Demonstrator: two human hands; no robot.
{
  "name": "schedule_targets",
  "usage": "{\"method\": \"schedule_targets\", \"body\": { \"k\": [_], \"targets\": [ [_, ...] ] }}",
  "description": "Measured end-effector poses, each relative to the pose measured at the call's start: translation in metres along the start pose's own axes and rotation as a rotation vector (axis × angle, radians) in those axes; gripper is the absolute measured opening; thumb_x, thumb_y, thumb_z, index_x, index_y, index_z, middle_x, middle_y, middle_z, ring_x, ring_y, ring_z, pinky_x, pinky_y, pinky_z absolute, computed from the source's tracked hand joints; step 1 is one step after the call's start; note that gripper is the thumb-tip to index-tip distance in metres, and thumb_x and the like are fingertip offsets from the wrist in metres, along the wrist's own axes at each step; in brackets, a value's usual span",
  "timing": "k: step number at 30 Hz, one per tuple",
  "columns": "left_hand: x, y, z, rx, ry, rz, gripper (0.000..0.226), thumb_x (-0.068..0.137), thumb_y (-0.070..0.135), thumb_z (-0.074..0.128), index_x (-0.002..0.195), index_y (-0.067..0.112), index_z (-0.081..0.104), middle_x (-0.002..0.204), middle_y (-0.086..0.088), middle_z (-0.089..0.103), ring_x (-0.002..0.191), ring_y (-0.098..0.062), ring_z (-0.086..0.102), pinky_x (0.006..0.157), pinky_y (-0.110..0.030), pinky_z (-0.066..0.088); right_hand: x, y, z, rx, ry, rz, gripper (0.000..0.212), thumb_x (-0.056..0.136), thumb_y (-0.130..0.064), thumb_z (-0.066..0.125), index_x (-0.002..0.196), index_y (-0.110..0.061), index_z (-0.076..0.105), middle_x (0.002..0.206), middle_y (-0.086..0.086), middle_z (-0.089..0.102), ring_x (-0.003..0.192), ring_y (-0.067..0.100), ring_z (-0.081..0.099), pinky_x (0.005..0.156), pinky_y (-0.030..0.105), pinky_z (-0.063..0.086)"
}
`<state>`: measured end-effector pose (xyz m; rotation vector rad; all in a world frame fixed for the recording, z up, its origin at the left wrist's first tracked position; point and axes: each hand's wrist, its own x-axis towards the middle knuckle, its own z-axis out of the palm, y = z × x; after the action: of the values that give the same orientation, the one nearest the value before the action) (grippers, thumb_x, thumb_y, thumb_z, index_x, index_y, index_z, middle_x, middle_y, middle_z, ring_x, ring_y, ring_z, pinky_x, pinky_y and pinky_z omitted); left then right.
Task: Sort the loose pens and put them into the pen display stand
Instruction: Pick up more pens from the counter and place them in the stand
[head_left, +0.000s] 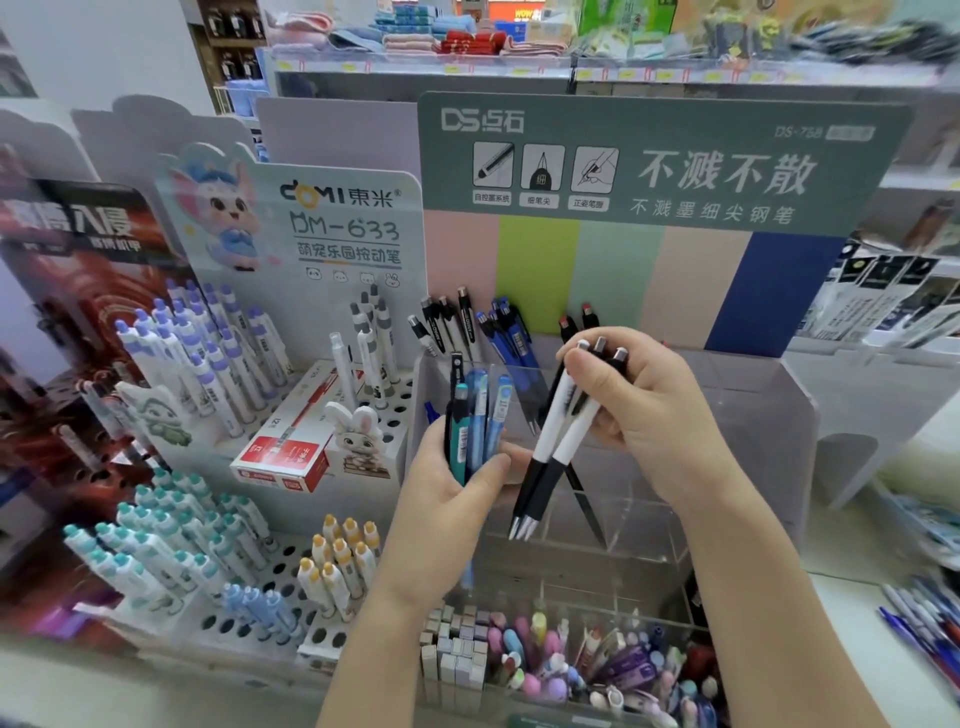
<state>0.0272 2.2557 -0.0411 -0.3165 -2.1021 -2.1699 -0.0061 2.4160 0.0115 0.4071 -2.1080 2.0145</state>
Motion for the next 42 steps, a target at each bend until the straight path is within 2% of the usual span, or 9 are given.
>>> {"method": "schedule_targets", "body": {
  "k": [7,11,15,18,22,29,34,38,42],
  "targets": [
    [0.002,-0.005,-0.009,0.395,0.102,0.164,0.014,0.096,0.026,0.054,0.105,0.034,0.047,0.088,0.007,0.062,0.079,-0.007,0.060,0.068,-0.021,0.050,0.010,-0.002,-0.003,-0.006,0.057,-0.081,0.007,0.093,-0.013,0.056,0.089,-0.014,0.062,0.052,-0.009,0.048,0.042,0.009,0.035,0.039,0.020,0.029],
    [0.003,0.002,-0.012,0.039,0.083,0.015,0.027,0.086,0.042,0.051,0.098,0.018,0.051,0.071,0.003,0.058,0.053,-0.008,0.046,0.051,-0.022,0.040,0.020,-0.008,0.005,-0.092,0.113,-0.193,0.007,0.092,-0.018,0.061,0.088,-0.021,0.065,0.062,-0.009,0.055,0.049,0.008,0.044,0.046,0.022,0.037],
    [0.003,0.006,-0.020,-0.280,0.066,-0.108,0.017,0.091,0.023,0.052,0.100,0.009,0.051,0.076,-0.010,0.052,0.050,-0.011,0.039,0.045,-0.023,0.035,0.041,-0.018,0.025,-0.145,0.199,-0.348,0.008,0.092,-0.016,0.061,0.088,-0.022,0.063,0.071,-0.014,0.057,0.057,0.000,0.050,0.057,0.015,0.039],
    [0.002,0.009,-0.023,-0.400,0.023,-0.143,0.009,0.095,0.006,0.047,0.103,0.008,0.050,0.076,-0.006,0.056,0.052,-0.012,0.041,0.044,-0.023,0.035,0.059,-0.022,0.044,-0.222,0.283,-0.453,0.003,0.092,-0.016,0.061,0.090,-0.018,0.062,0.077,-0.014,0.057,0.066,-0.002,0.051,0.065,0.015,0.041],
    [0.003,0.009,-0.030,-0.454,-0.035,-0.135,0.024,0.084,0.015,0.057,0.107,0.008,0.054,0.078,-0.006,0.058,0.057,-0.014,0.046,0.049,-0.024,0.041,0.080,-0.021,0.064,-0.431,0.292,-0.551,0.012,0.090,-0.017,0.063,0.096,-0.007,0.065,0.089,-0.006,0.059,0.081,0.007,0.053,0.077,0.016,0.043],
    [0.004,0.009,-0.038,-0.505,-0.069,-0.153,0.040,0.084,0.014,0.055,0.123,0.004,0.049,0.080,-0.006,0.064,0.058,-0.011,0.052,0.052,-0.022,0.044,0.097,-0.004,0.082,-0.888,0.149,-0.432,0.017,0.090,-0.022,0.063,0.100,-0.009,0.061,0.099,0.005,0.065,0.090,0.023,0.058,0.072,0.032,0.041],
    [0.003,0.010,-0.043,-0.538,-0.087,-0.136,0.035,0.085,0.013,0.053,0.118,0.007,0.047,0.078,-0.008,0.065,0.056,-0.012,0.054,0.051,-0.022,0.045,0.098,0.002,0.089,-1.158,0.106,-0.478,0.017,0.093,-0.019,0.058,0.101,-0.005,0.053,0.095,0.010,0.064,0.087,0.029,0.055,0.063,0.033,0.035],
    [0.002,0.012,-0.047,-0.564,-0.088,-0.134,0.031,0.084,0.015,0.053,0.114,0.010,0.047,0.076,-0.010,0.066,0.054,-0.014,0.055,0.049,-0.022,0.045,0.098,0.011,0.093,-1.438,0.238,-0.620,0.024,0.074,-0.024,0.077,0.080,-0.010,0.059,0.073,0.006,0.066,0.077,0.029,0.057,0.065,0.035,0.040],
    [0.003,0.011,-0.049,-0.520,-0.067,-0.127,0.030,0.084,0.015,0.054,0.114,0.010,0.049,0.075,-0.008,0.063,0.053,-0.013,0.049,0.048,-0.022,0.039,0.094,0.016,0.092,-1.562,0.267,-0.633,0.027,0.071,-0.033,0.077,0.083,-0.013,0.063,0.080,0.004,0.062,0.077,0.028,0.056,0.068,0.036,0.042]
  ]
}}
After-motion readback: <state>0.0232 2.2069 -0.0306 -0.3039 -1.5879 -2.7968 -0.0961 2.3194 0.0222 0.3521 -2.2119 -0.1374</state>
